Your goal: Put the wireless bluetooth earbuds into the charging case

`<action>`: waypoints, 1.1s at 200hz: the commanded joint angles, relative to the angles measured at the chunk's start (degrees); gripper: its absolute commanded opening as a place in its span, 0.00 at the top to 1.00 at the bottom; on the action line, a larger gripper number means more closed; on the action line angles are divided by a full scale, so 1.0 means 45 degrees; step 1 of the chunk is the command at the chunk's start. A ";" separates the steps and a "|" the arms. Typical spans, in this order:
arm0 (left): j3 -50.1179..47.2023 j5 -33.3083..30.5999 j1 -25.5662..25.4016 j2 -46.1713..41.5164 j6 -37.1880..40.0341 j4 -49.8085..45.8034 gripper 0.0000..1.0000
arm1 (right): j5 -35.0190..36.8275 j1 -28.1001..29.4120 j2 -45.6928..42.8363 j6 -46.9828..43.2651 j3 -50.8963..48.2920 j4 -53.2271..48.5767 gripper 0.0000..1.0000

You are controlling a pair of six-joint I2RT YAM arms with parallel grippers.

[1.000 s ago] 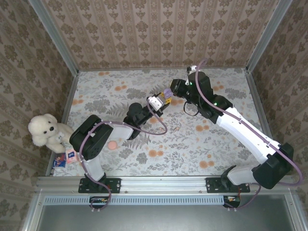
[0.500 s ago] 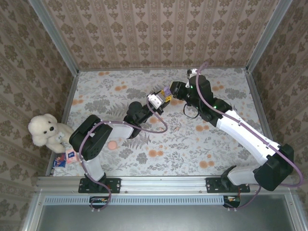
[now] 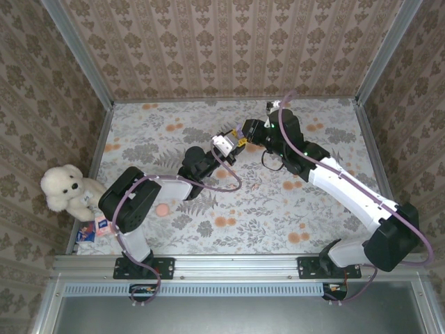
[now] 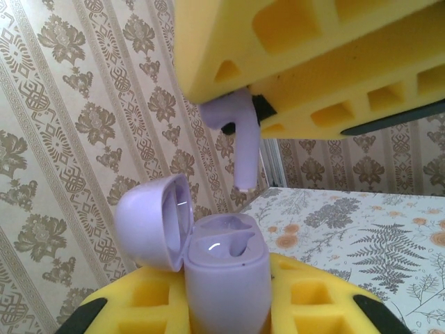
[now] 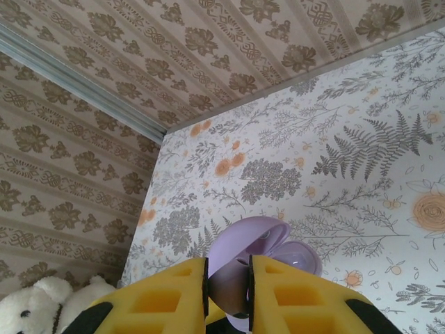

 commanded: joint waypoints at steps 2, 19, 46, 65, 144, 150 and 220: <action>0.0334 0.0112 -0.0086 -0.0534 -0.0248 0.0479 1.00 | -0.0239 -0.0052 0.0168 0.0240 -0.0189 0.0466 0.79; 0.0286 0.0082 -0.0073 -0.0576 -0.0238 0.0476 1.00 | -0.0239 -0.0052 0.0168 0.0250 -0.0209 0.0472 0.78; 0.0272 0.0053 -0.0063 -0.0620 -0.0223 0.0478 1.00 | -0.0206 -0.0052 0.0168 0.0240 -0.0255 0.0439 0.79; 0.0274 0.0072 -0.0059 -0.0662 -0.0225 0.0469 1.00 | -0.0151 -0.0052 0.0168 0.0230 -0.0287 0.0396 0.79; 0.0230 0.0219 -0.0057 -0.0761 -0.0205 0.0479 1.00 | -0.0181 -0.0077 0.0120 0.0172 -0.0230 0.0361 0.79; 0.0217 0.0239 -0.0058 -0.0755 -0.0222 0.0479 1.00 | -0.0199 -0.0072 0.0095 0.0150 -0.0182 0.0341 0.79; 0.0231 0.0346 -0.0057 -0.0835 -0.0176 0.0466 1.00 | -0.0345 -0.0150 -0.0223 0.0108 -0.0077 0.0233 0.79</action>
